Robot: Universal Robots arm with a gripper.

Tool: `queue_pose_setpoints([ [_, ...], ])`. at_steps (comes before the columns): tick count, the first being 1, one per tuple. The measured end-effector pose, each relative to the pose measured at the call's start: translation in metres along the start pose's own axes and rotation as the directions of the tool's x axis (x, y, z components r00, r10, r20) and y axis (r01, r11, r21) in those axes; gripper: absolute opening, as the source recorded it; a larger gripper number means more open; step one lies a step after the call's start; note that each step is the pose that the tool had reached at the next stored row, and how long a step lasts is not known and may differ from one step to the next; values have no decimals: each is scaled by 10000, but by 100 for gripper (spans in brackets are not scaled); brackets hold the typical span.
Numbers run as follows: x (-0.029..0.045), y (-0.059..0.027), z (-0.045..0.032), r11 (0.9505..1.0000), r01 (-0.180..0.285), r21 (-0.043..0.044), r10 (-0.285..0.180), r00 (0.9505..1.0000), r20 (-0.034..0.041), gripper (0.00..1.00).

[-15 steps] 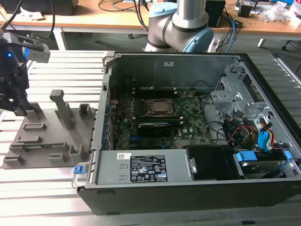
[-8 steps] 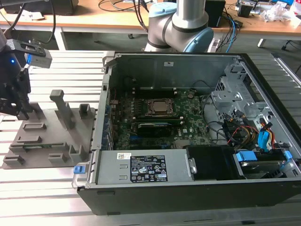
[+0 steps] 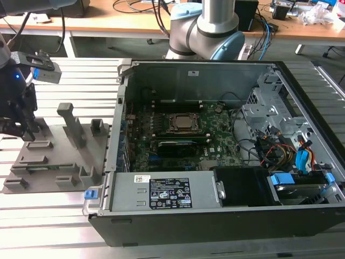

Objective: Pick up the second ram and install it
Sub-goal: 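Pick up the second ram and move it above second insertion slot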

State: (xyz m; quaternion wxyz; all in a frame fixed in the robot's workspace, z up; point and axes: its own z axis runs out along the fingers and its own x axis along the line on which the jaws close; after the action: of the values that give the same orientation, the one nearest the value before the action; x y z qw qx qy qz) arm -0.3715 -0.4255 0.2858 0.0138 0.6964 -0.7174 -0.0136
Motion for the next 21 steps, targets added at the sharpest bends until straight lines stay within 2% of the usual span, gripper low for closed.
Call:
queue_pose_setpoints([
  [10, 7, -5, 113, 10000, 0, 0, 0, 10000, 0, 30],
  [11, 11, -7, 168, 10000, 0, 0, 0, 10000, 0, 30],
  [14, 16, -9, 228, 10000, 0, -1, 0, 10000, -1, 30],
  [21, 49, -13, 287, 10000, 0, 0, 0, 10000, 0, 30],
])
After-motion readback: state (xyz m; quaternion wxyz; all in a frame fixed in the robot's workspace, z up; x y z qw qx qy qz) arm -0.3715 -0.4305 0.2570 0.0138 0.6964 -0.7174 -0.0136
